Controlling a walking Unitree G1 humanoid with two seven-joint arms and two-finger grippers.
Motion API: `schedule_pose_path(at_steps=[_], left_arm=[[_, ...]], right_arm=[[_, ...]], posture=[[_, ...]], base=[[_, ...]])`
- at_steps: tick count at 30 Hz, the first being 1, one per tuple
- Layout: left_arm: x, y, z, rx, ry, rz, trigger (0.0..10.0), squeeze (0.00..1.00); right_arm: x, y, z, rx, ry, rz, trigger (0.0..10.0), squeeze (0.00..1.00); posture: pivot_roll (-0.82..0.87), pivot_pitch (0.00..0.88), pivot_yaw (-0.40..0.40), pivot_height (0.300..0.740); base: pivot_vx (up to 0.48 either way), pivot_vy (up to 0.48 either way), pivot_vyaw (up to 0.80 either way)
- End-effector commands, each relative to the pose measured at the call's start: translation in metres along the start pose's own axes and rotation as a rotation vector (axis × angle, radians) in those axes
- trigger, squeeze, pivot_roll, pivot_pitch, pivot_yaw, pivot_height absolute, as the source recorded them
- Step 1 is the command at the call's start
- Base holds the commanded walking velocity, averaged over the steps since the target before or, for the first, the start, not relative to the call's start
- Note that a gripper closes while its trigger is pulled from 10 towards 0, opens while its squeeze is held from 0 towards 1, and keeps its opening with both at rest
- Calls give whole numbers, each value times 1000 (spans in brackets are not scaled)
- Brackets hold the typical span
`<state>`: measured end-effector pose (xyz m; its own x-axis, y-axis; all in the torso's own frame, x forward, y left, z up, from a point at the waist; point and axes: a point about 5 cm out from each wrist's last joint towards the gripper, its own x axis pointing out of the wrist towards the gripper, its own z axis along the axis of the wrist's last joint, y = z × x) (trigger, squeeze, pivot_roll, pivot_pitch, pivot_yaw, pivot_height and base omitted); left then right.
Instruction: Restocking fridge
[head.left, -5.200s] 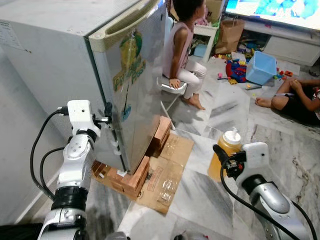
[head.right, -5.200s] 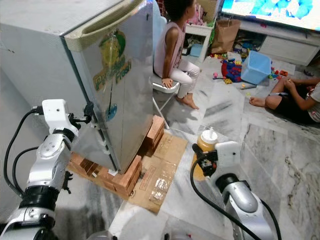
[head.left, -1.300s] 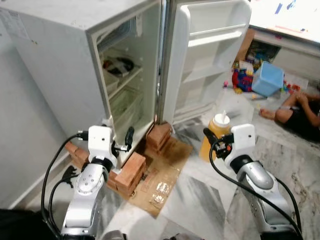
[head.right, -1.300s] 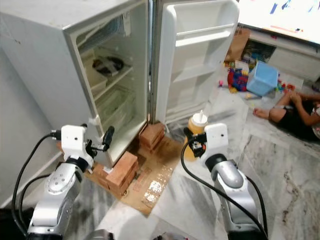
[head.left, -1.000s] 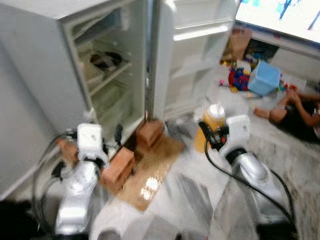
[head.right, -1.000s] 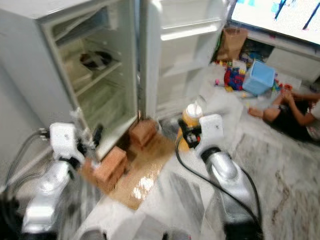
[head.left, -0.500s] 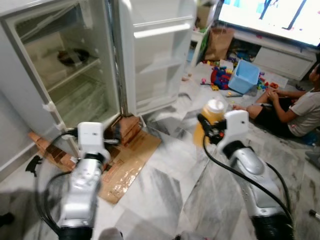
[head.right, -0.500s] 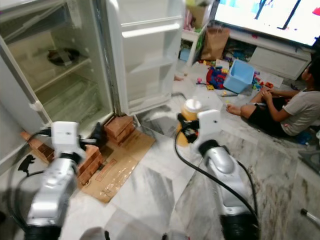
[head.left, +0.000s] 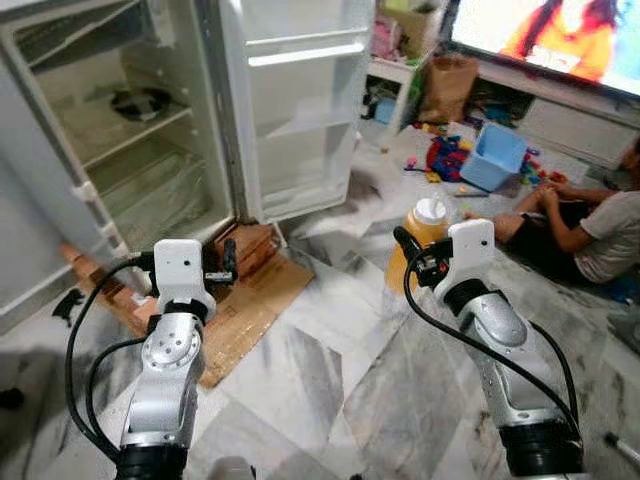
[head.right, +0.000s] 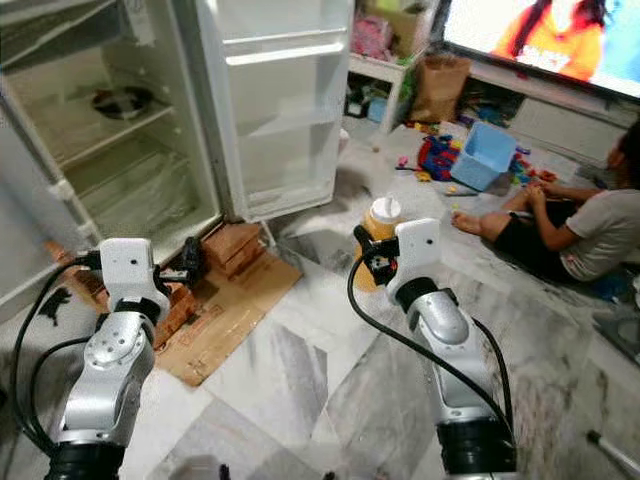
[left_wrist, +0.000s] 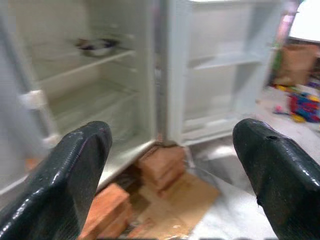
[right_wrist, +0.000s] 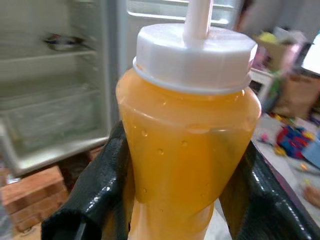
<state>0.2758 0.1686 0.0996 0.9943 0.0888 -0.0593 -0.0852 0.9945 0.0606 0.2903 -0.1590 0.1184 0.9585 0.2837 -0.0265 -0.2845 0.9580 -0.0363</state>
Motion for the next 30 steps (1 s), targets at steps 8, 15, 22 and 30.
schedule_pose_path(at_steps=[8,15,22,30], left_arm=[[2,3,-2,12,3,30,10000,0],[2,5,-3,8,2,52,10000,0],[1,9,-3,34,-10,62,10000,0],[2,17,-6,29,5,104,10000,0]], right_arm=[[5,1,7,-6,-32,14,10000,0],[5,2,7,-6,-37,16,10000,0],[5,2,8,0,-46,11,10000,0],[10,5,12,-18,-71,16,10000,0]], posture=[[37,0,-61,740],[37,0,-61,740],[38,0,-62,740],[38,0,-61,740]], base=[[0,-315,195],[0,-205,0],[0,0,0],[422,0,0]])
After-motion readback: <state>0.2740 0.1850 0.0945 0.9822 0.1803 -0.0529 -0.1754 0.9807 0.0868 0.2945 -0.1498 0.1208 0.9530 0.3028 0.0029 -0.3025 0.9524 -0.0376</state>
